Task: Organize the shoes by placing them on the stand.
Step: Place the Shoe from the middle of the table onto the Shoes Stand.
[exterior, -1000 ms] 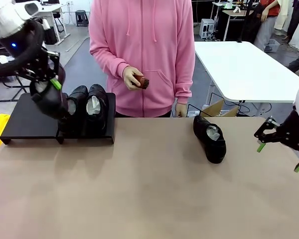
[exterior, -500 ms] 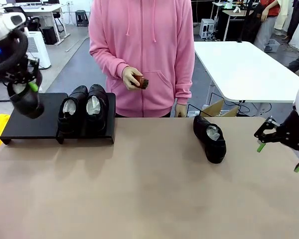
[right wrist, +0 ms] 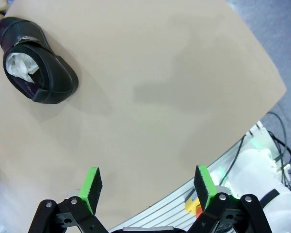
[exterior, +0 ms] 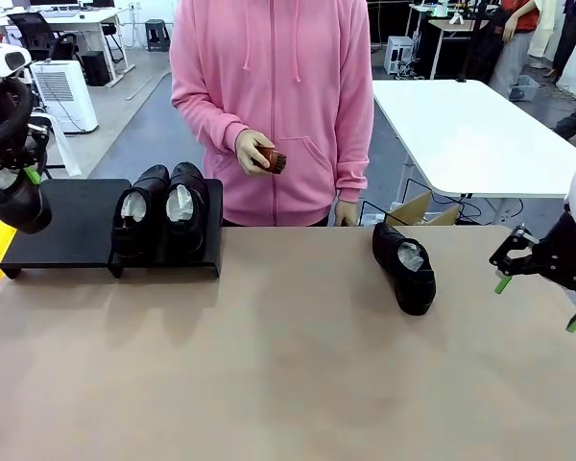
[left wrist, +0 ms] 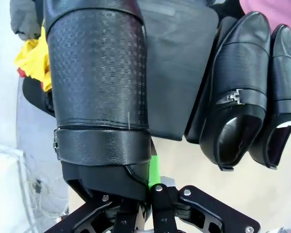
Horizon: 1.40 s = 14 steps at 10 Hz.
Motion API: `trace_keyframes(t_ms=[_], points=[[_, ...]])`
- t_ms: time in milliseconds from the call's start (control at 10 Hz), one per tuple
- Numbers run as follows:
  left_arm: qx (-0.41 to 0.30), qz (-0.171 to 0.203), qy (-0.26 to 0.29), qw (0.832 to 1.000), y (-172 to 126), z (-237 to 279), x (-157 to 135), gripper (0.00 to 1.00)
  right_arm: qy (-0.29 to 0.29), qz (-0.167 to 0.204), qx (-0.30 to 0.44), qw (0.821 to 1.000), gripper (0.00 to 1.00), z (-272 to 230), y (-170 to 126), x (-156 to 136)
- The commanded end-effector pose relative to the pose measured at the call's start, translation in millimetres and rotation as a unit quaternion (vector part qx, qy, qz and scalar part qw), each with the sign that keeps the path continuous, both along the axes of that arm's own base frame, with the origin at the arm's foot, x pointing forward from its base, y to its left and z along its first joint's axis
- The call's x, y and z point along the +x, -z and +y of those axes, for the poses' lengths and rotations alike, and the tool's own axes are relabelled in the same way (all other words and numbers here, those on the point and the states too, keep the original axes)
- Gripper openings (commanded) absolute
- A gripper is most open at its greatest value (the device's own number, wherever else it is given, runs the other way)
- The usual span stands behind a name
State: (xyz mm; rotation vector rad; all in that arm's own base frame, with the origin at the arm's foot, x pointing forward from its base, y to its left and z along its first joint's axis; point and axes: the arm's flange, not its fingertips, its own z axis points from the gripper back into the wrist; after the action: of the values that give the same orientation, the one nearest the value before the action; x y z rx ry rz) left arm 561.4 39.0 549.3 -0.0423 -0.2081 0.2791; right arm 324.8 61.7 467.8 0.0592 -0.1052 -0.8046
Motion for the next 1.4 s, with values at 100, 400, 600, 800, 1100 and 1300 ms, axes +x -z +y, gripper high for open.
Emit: trace_keyframes(t_ms=[100, 400, 600, 800, 1100, 1300], points=[[0.011, 0.003, 0.004, 1.0, 3, 5, 1, 0.0, -0.001, -0.007, 0.006, 1.0, 1.0, 1, 0, 1], [0.069, -0.007, 0.045, 0.997, 20, -6, 7, 0.0, -0.001, -0.007, 0.006, 1.0, 1.0, 1, 0, 1], [0.143, -0.05, 0.056, 0.987, 39, -4, 20, 0.0, -0.001, -0.007, 0.006, 1.0, 1.0, 1, 0, 1], [0.179, -0.1, 0.098, 0.974, 56, -13, 21, 0.0, -0.001, -0.007, 0.006, 1.0, 1.0, 1, 0, 1], [0.18, -0.072, 0.106, 0.975, 83, -17, 31, 0.0, -0.001, -0.007, 0.006, 1.0, 1.0, 1, 0, 1], [0.182, -0.057, 0.092, 0.977, 89, -11, 34, 0.0, -0.001, -0.007, 0.006, 1.0, 1.0, 1, 0, 1]])
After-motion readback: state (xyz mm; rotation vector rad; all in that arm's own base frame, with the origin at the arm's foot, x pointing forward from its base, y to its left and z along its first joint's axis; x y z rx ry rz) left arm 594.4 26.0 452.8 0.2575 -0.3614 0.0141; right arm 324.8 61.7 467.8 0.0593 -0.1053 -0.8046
